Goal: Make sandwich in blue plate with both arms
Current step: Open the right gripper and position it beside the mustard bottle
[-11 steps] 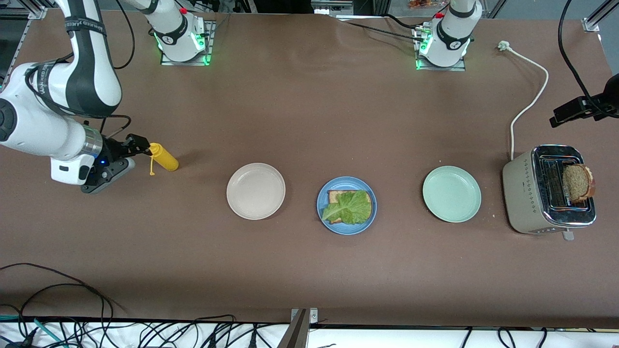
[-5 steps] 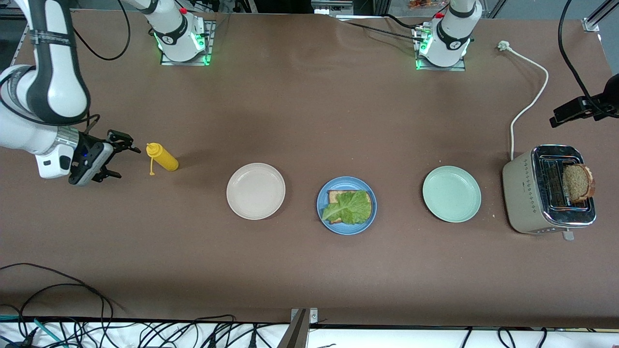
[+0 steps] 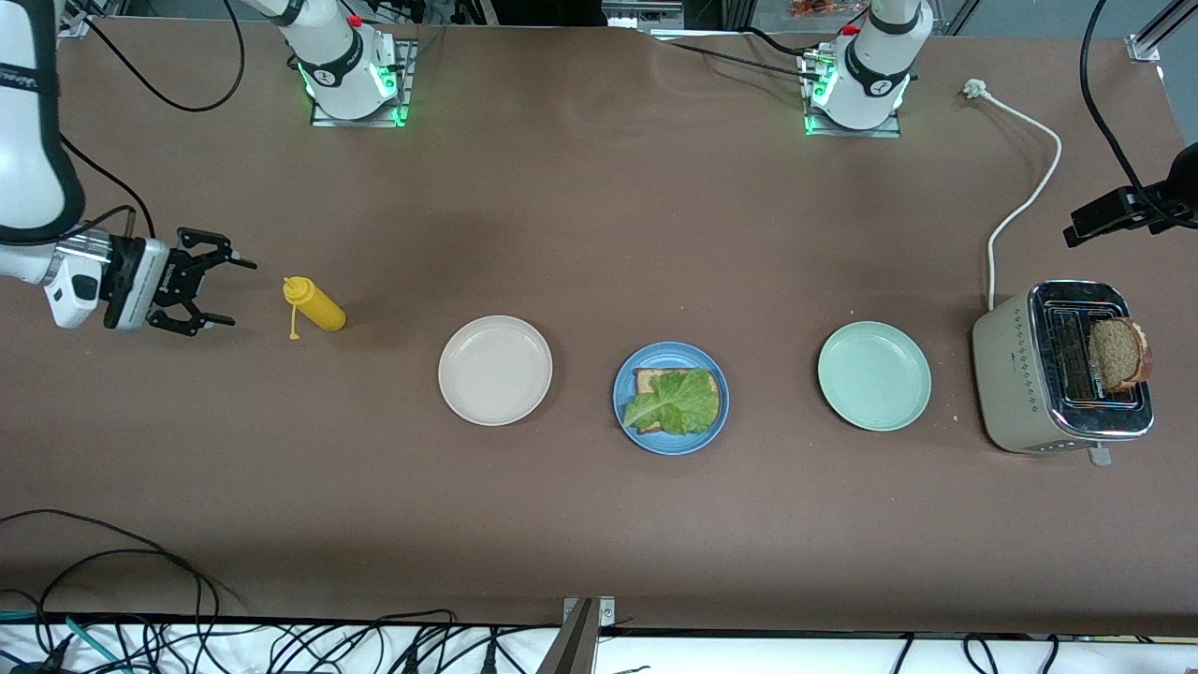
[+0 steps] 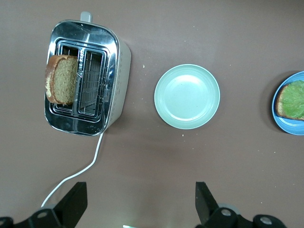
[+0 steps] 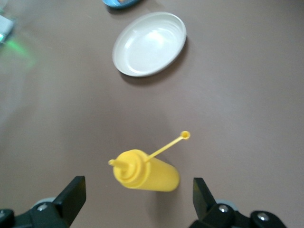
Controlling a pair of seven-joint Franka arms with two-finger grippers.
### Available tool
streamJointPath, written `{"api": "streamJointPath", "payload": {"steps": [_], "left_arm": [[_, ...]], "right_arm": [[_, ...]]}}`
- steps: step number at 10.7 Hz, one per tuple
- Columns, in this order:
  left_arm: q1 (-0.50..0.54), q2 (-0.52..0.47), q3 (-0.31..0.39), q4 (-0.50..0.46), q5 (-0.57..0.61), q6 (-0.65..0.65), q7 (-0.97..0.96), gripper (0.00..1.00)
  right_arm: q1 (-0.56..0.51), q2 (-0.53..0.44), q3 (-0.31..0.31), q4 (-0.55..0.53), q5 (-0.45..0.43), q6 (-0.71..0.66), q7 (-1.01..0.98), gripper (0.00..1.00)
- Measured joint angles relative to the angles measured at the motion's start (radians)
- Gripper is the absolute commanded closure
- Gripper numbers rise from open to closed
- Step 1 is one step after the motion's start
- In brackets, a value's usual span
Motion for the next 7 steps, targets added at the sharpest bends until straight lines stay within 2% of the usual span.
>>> {"api": "streamJointPath", "payload": {"steps": [3, 7], "left_arm": [[0.000, 0.000, 0.000, 0.000, 0.000, 0.000, 0.000, 0.00], [0.000, 0.000, 0.000, 0.000, 0.000, 0.000, 0.000, 0.00]], "right_arm": [[-0.072, 0.027, 0.000, 0.004, 0.044, -0.097, -0.127, 0.00], [-0.083, 0.029, 0.002, 0.018, 0.065, -0.167, -0.211, 0.00]]}}
